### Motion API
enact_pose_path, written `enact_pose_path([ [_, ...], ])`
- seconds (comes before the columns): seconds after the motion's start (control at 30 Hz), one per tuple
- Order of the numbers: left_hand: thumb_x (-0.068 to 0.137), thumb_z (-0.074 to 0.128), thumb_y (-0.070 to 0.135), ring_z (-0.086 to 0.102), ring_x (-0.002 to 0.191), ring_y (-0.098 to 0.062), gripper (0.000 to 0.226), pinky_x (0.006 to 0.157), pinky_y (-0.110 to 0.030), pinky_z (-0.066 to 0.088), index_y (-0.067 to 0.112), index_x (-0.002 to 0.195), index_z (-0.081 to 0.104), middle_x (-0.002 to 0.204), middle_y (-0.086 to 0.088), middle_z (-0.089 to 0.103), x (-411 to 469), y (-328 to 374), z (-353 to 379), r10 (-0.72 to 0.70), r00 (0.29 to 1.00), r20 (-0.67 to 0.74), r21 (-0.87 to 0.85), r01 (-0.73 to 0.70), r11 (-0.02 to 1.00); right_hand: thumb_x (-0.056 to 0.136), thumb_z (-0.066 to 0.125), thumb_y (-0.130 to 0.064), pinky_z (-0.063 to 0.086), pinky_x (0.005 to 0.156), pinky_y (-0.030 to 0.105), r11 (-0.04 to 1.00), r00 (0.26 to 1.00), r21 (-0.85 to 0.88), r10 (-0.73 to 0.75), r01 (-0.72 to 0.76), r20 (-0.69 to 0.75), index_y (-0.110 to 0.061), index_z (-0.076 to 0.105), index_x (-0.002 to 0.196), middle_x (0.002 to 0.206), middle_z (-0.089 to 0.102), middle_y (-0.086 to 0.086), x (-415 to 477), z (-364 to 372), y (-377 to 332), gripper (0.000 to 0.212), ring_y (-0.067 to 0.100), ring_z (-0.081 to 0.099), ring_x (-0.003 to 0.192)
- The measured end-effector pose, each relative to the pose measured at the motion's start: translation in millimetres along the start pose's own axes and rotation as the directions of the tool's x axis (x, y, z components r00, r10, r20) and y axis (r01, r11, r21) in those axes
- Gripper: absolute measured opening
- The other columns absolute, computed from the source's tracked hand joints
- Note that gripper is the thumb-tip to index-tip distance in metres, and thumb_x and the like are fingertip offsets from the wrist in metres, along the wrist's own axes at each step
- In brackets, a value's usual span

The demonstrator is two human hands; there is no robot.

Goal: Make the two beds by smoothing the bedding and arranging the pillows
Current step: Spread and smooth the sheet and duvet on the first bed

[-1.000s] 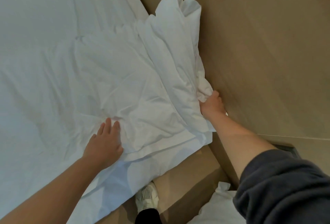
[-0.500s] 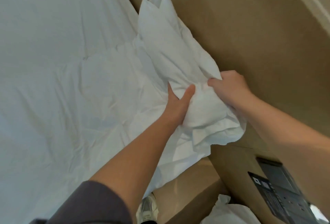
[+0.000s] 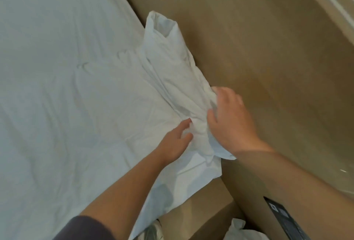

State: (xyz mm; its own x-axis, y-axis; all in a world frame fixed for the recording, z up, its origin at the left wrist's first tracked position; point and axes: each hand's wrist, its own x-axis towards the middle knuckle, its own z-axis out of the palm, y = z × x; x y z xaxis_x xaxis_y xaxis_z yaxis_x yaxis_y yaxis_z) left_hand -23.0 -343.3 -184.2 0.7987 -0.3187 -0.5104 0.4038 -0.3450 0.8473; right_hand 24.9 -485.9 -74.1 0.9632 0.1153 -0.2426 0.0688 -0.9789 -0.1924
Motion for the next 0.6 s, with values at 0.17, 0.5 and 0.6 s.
enact_pose_path([
  [0.17, 0.098, 0.038, 0.035, 0.001, 0.15, -0.023, 0.061, 0.119, -0.049, 0.008, 0.023, 0.154, 0.018, 0.163, -0.004, 0.006, -17.0, -67.0, -66.2, 0.039, 0.925, -0.379, 0.67, 0.245, 0.701, 0.088, 0.059, -0.022, 0.003, 0.117, 0.06, 0.831, 0.892, -0.35, -0.451, 0.433, 0.035, -0.02, 0.031, 0.151, 0.161, 0.016, 0.013, 25.2, 85.0, -46.3, 0.069, 0.035, 0.01, 0.149],
  [0.5, 0.094, 0.015, 0.057, -0.002, 0.15, -0.031, 0.069, 0.113, -0.064, -0.004, 0.026, 0.155, 0.012, 0.163, -0.004, 0.0, -32.0, -210.9, -156.1, 0.165, 0.882, -0.442, 0.864, 0.37, 0.342, 0.091, 0.025, -0.063, 0.005, 0.113, 0.062, 0.801, 0.893, -0.396, -0.409, 0.449, 0.185, -0.036, 0.021, 0.153, 0.164, 0.007, 0.007, 99.7, 242.2, -55.7, 0.068, 0.038, 0.007, 0.149],
  [0.6, 0.094, 0.022, 0.054, 0.005, 0.149, -0.033, 0.068, 0.113, -0.062, -0.005, 0.022, 0.154, 0.019, 0.163, -0.008, 0.009, -81.7, -253.7, -183.1, 0.114, 0.844, -0.524, 0.816, 0.458, 0.354, 0.093, 0.025, -0.061, 0.003, 0.118, 0.053, 0.828, 0.922, -0.406, -0.346, 0.387, 0.175, -0.029, 0.019, 0.155, 0.163, 0.004, 0.011, 98.6, 243.8, -53.4, 0.07, 0.041, 0.005, 0.148],
])
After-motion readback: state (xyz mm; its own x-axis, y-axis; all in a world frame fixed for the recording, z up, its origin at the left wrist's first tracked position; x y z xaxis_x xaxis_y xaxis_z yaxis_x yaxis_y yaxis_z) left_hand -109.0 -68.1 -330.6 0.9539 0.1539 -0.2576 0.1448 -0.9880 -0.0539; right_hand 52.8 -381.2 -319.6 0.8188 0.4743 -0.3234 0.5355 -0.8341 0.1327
